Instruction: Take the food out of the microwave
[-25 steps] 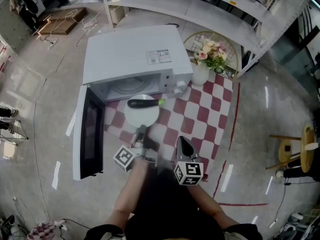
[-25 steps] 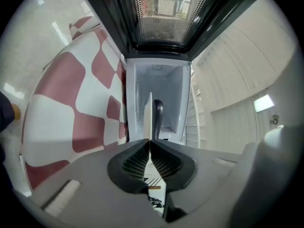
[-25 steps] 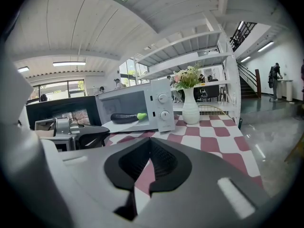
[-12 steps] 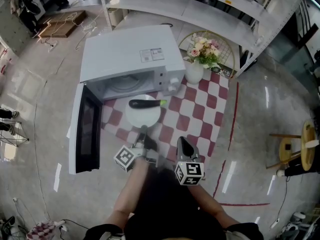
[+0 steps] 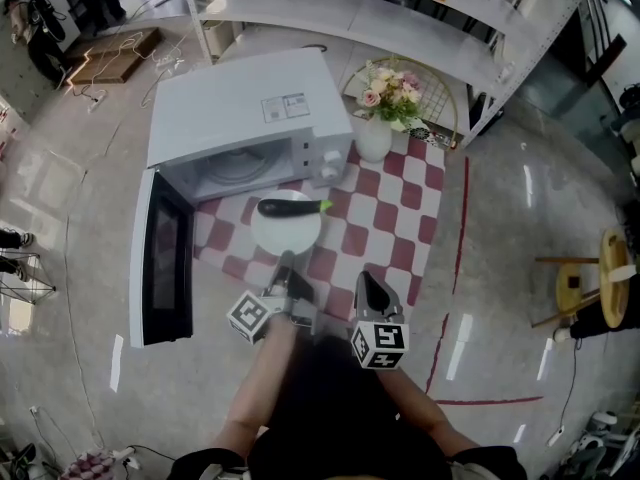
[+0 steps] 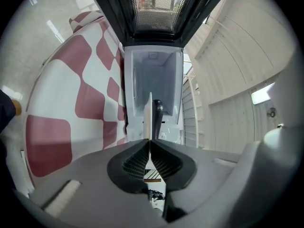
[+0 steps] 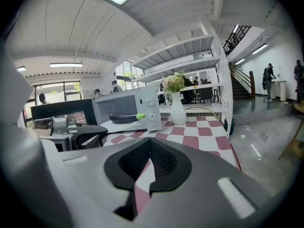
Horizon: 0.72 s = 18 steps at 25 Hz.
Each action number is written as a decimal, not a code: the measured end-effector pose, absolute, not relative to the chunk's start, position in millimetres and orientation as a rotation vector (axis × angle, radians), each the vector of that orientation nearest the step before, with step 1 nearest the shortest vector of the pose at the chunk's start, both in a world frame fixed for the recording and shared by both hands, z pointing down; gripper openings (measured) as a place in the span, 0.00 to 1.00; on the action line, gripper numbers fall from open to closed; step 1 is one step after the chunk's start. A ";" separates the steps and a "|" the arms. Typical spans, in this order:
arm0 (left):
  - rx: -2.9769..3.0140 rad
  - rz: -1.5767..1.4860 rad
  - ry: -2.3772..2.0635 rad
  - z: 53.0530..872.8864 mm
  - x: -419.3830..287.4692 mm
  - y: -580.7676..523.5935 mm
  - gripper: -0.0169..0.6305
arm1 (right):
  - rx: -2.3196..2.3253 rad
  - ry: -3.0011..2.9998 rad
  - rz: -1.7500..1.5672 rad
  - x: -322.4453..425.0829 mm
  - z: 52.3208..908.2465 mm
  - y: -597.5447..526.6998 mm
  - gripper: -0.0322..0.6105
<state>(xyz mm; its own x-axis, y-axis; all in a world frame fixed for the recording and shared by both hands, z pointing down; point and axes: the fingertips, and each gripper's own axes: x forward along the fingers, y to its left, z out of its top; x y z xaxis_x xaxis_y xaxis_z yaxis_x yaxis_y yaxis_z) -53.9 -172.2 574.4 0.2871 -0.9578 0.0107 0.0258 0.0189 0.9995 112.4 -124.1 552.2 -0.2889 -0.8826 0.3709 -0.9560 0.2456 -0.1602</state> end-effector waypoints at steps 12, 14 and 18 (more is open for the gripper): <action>1.329 -0.959 -0.901 569.9 -15.4 -165.6 0.06 | 1.825 -2.251 0.537 145.9 551.6 -104.0 0.05; 1.326 -0.962 -0.880 567.7 -7.6 -163.2 0.06 | 1.842 -2.238 0.537 152.8 551.9 -99.8 0.05; 1.338 -0.926 -0.873 570.2 4.6 -155.9 0.06 | 1.873 -2.218 0.540 164.8 552.6 -91.4 0.05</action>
